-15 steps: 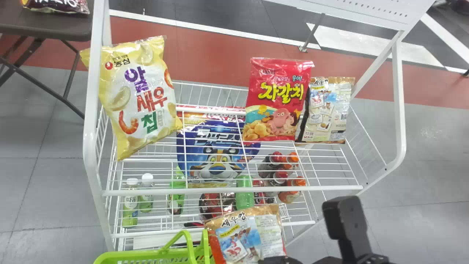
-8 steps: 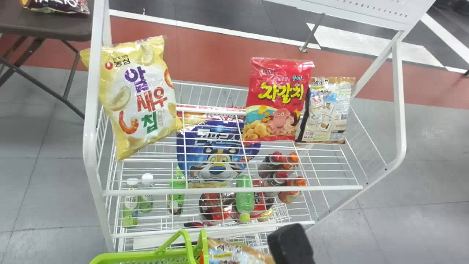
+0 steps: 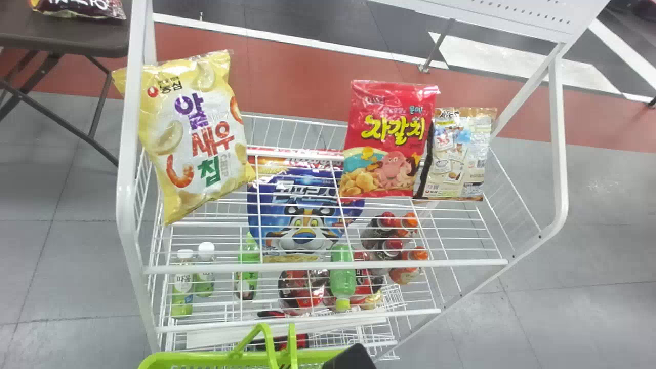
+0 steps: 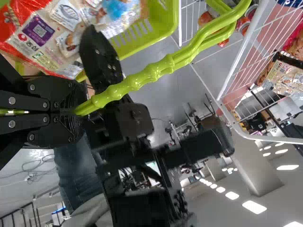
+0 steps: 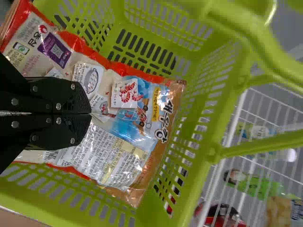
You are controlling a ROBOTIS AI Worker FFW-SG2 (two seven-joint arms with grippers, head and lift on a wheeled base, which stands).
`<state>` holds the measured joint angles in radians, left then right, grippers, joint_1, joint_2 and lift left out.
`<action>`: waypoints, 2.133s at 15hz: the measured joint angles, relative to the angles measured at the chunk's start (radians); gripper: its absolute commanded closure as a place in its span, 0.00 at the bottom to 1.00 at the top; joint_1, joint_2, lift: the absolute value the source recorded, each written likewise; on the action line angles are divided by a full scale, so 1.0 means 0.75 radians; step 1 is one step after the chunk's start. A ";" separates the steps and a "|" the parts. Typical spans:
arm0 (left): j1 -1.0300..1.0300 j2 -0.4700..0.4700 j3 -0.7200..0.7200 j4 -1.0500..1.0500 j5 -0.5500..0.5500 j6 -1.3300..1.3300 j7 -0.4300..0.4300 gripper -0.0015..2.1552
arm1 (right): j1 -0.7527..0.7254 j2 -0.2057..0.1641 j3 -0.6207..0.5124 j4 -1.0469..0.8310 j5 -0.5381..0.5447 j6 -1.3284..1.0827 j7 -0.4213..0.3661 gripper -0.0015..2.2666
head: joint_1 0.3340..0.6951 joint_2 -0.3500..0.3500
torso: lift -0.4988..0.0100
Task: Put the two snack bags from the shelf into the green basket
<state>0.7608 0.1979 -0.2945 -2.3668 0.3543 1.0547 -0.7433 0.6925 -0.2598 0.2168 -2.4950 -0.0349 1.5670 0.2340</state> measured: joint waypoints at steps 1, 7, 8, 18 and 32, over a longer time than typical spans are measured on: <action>0.000 0.000 0.000 0.000 0.000 0.000 -0.001 0.84 | -0.008 0.003 0.002 0.037 -0.003 0.000 0.007 0.90 | 1.00 0.00 | 0.96; 0.003 0.001 0.001 0.000 0.000 0.000 -0.005 0.84 | -0.017 0.008 -0.043 0.119 -0.005 -0.039 0.030 0.03 | 1.00 0.00 | 0.96; 0.004 0.001 0.001 0.000 0.000 0.000 -0.005 0.84 | -0.003 0.010 -0.071 0.110 -0.005 -0.101 0.030 0.03 | 1.00 0.00 | 0.96; 0.004 0.000 -0.002 0.002 -0.003 0.000 -0.004 0.84 | -0.037 0.208 -0.747 -0.155 -0.367 -0.362 0.220 0.04 | 1.00 0.00 | 0.96; 0.009 0.003 -0.014 0.003 -0.016 0.000 -0.005 0.84 | -0.474 0.122 -1.254 0.523 -0.510 -1.344 0.416 0.04 | 1.00 0.00 | 0.96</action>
<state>0.7673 0.2003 -0.3052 -2.3642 0.3420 1.0547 -0.7471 0.3371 -0.1681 -0.7236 -2.1031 -0.4171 0.5593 0.5462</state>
